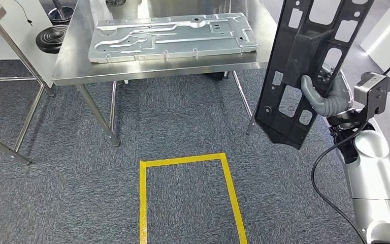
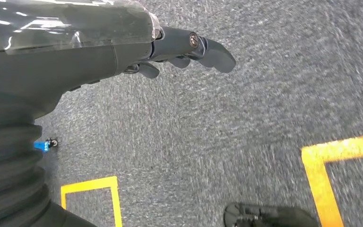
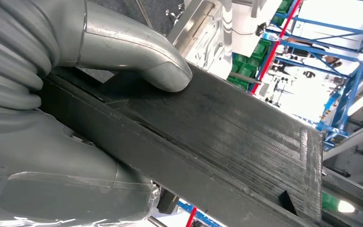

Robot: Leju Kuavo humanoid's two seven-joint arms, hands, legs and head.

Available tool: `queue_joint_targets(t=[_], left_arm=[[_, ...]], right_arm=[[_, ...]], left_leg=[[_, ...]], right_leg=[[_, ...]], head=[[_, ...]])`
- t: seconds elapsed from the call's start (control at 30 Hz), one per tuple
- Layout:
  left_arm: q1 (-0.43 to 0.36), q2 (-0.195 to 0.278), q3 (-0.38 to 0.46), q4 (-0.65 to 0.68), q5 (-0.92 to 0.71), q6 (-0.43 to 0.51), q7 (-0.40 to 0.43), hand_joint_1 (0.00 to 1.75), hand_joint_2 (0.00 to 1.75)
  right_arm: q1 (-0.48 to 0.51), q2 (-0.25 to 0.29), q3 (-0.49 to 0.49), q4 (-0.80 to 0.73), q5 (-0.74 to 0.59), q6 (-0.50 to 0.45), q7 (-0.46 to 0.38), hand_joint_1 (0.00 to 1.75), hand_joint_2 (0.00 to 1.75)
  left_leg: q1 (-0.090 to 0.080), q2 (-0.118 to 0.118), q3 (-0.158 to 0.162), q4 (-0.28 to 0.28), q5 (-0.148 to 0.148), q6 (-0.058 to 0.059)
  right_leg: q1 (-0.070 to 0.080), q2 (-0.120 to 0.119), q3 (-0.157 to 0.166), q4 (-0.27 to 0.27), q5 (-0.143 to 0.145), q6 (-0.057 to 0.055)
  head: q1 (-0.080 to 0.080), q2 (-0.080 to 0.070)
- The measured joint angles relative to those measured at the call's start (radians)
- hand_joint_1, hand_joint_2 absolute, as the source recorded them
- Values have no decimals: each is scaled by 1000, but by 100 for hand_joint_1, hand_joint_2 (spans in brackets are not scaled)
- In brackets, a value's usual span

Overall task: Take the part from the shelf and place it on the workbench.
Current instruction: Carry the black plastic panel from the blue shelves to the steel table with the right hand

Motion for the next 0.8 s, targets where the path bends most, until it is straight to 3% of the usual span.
queue_joint_targets(t=[0.07,0.13,0.17,0.2,0.23,0.3,0.33,0.37,0.43,0.53,0.6,0.67,0.7,0.73,0.8], left_arm=[[-1,0,0,0,-1,0,-2,0,175],[-3,1,0,0,-1,0,-3,0,175],[-2,1,0,0,-2,-1,-3,0,175],[-1,1,0,0,-2,-1,-3,0,175],[0,1,0,0,-3,-1,-3,0,175],[0,1,0,0,-4,-2,-3,0,175],[0,0,0,0,-4,-2,-3,0,175],[-1,0,0,0,-5,-2,-3,0,175],[-1,0,0,0,-6,-4,-3,0,175],[-2,0,0,0,-7,-6,-3,0,175],[-2,0,0,0,-7,-6,-3,0,175],[-1,0,0,0,-7,-6,-3,0,175],[0,0,0,0,-7,-6,-3,0,175],[1,0,0,0,-7,-6,-3,0,175],[1,0,0,0,-7,-6,-3,0,175]], right_arm=[[-3,-4,-1,2,0,-1,-2,171,175],[-2,-6,-2,6,-1,-1,-3,171,175],[1,-6,-2,8,-1,-1,-4,171,175],[4,-7,-2,10,-1,-1,-4,171,175],[6,-8,-2,12,-1,-1,-4,171,175],[7,-11,-3,13,-1,-1,-5,171,175],[6,-13,-4,13,-1,-2,-5,171,175],[7,-15,-5,13,-1,-2,-6,171,175],[9,-17,-6,13,-2,-4,-6,171,175],[12,-22,-8,13,-3,-4,-7,171,175],[12,-22,-9,13,-3,-5,-7,171,175],[14,-22,-9,13,-4,-5,-8,171,175],[16,-22,-9,13,-4,-5,-8,171,175],[17,-22,-9,13,-4,-5,-8,171,175],[19,-22,-9,13,-4,-4,-8,171,175]], left_leg=[[5,0,10,-9,-1,9],[4,0,16,-9,-7,14],[4,0,19,-8,-11,14],[3,0,22,-6,-15,14],[3,0,27,-3,-21,14],[3,-1,39,1,-34,10],[2,-1,43,4,-40,7],[1,-1,45,4,-44,4],[-1,-1,46,1,-48,-6],[-3,2,40,27,-71,-22],[0,2,-8,131,-119,-30],[5,2,-83,262,-162,-36],[6,2,-107,292,-159,-38],[7,2,-110,281,-133,-39],[8,2,-65,154,-44,-35]], right_leg=[[-2,-1,-35,76,-39,9],[-3,-2,-114,215,-91,16],[-4,-2,-150,267,-100,18],[-4,-2,-170,286,-89,19],[-4,-2,-167,259,-55,18],[-3,-4,-116,124,32,12],[0,-5,-89,59,60,7],[3,-5,-73,21,72,2],[8,-4,-67,4,67,-9],[-1,-3,-54,-7,63,-27],[-3,-4,-42,-13,58,-37],[-2,-4,-35,-12,51,-40],[-2,-4,-30,-12,47,-40],[-2,-3,-24,-11,42,-38],[-2,-2,-7,-10,30,-33]], head=[[0,0],[0,0],[0,0],[0,0],[0,0],[0,0],[0,0],[0,0],[0,0],[0,0],[0,0],[0,0],[0,0],[0,0],[0,0]])
